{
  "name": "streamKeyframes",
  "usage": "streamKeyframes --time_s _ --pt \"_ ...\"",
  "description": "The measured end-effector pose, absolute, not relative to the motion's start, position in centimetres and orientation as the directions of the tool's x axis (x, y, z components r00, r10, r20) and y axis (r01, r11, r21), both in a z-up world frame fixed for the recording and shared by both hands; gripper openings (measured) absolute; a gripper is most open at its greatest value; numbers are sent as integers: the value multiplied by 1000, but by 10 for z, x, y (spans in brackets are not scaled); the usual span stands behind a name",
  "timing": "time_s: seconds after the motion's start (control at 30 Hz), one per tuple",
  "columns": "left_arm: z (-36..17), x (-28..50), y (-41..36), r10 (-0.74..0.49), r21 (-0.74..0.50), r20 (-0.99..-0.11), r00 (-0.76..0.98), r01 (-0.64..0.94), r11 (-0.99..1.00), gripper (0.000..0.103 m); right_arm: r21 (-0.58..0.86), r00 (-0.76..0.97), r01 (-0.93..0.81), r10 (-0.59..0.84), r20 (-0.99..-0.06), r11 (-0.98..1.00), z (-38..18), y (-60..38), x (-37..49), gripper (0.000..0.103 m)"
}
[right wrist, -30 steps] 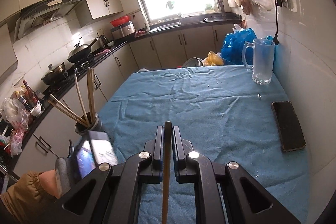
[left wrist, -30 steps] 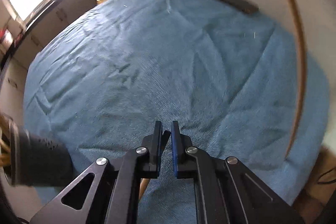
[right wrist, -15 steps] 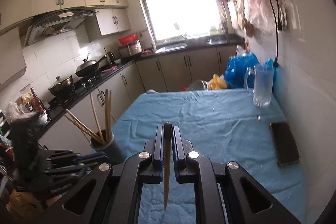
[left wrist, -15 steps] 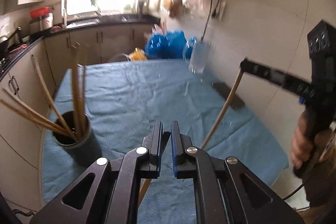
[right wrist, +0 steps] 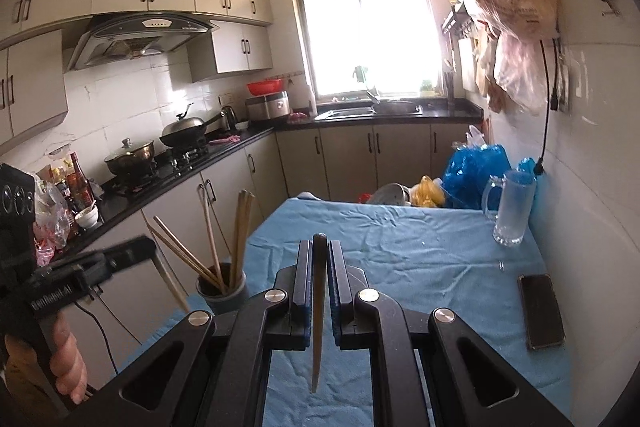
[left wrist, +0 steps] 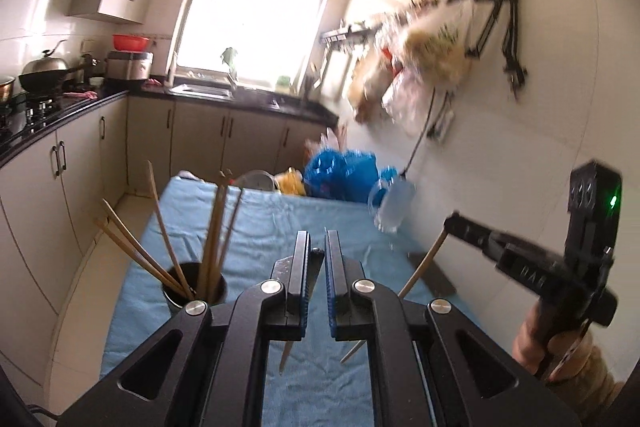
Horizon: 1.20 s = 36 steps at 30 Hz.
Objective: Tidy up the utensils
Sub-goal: 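Lower both chopsticks into the black holder and open both tools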
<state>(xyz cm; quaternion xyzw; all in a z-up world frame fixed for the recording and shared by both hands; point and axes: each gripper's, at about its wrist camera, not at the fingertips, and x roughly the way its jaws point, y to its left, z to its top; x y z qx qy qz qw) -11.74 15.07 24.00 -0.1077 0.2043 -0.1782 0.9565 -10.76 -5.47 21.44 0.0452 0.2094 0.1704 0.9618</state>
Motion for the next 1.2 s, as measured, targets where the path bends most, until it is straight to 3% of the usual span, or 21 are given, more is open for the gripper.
streamKeyframes --time_s 0.33,0.73,0.93,1.2 --pt "276 -126 192 -379 -337 -272 885 281 899 6 139 846 -360 385 -368 923 233 -25 -92 8" --pt "332 -121 229 -240 -269 -162 957 191 944 6 167 831 -449 479 -283 878 277 31 -58 8" --pt "328 -88 234 -197 -249 -170 966 151 957 6 143 823 -470 491 -284 871 275 71 -33 8" --pt "282 -30 243 -203 -310 -262 943 117 943 6 192 794 -458 496 -352 868 244 84 2 8"
